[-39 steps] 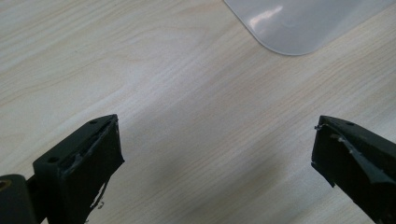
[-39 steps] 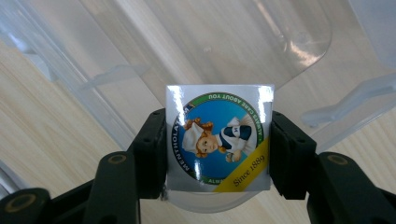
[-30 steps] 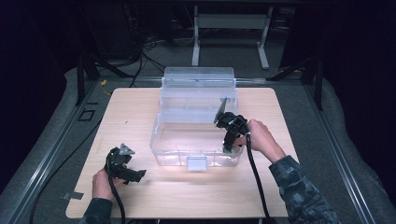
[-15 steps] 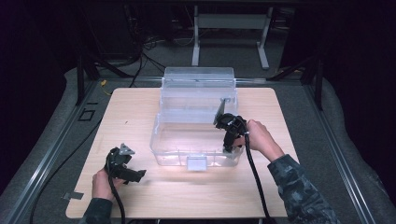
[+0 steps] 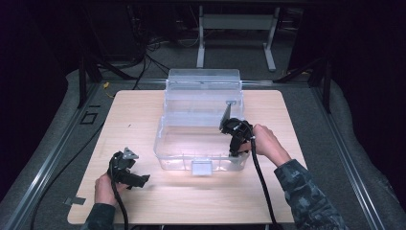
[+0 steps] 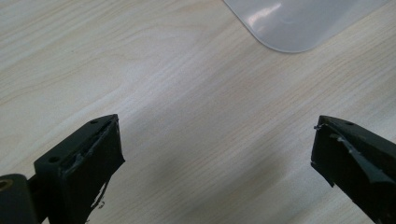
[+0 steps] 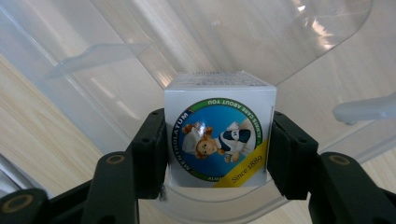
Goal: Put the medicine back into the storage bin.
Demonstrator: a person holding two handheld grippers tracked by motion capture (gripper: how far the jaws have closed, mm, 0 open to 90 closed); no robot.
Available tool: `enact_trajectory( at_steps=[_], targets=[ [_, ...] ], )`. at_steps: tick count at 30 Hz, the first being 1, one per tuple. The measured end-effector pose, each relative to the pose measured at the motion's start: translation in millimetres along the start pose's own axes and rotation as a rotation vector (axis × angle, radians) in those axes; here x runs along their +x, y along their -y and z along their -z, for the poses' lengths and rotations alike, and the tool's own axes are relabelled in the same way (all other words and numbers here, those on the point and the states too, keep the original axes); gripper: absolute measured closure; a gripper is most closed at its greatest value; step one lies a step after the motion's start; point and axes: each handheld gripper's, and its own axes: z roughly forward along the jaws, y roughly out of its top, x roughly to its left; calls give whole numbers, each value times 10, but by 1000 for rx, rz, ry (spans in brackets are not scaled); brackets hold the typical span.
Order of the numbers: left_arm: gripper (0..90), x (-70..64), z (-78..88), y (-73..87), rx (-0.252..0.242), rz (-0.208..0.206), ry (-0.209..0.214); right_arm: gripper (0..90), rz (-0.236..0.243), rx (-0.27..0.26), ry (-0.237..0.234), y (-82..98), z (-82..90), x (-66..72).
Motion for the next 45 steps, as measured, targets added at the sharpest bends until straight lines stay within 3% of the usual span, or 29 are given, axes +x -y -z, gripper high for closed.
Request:
enact_trajectory(
  at_steps=[7, 12, 22, 27, 28, 29, 32, 33, 35, 39, 40, 41, 45],
  targets=[
    [19, -1, -13, 1, 6, 1, 4, 450, -1, 40, -8, -13, -26, -21],
    [19, 0, -14, 0, 6, -1, 6, 445, 3, 37, -6, -16, -19, -19],
    [19, 5, -6, 2, 1, -1, 2, 452, -5, -36, 3, 49, 68, -38],
    [19, 4, -1, 0, 2, -4, 0, 419, -10, -145, -4, 131, 170, -33],
    [19, 4, -1, 0, 2, -4, 0, 419, -10, -145, -4, 131, 170, -33],
    [19, 6, 0, 2, 2, 2, 0, 384, -24, -184, -2, 176, 206, -29],
    [19, 4, 0, 1, 1, 2, -1, 349, -34, -220, 2, 228, 236, -26],
    [18, 4, 2, 0, 1, 1, 0, 316, -43, -270, -2, 287, 261, -14],
    [19, 8, 0, 1, -5, 6, -3, 287, -45, -311, 1, 346, 280, 5],
    [19, 9, -2, -1, -8, 12, -5, 223, -33, -396, 12, 477, 315, 68],
    [19, 9, -2, -1, -8, 12, -5, 223, -33, -396, 12, 477, 315, 68],
    [19, 8, 0, -5, -4, 9, -5, 180, -31, -453, -2, 550, 303, 110],
    [19, 6, 1, 1, -5, 7, -8, 137, -15, -501, 7, 629, 261, 195]
  ],
)
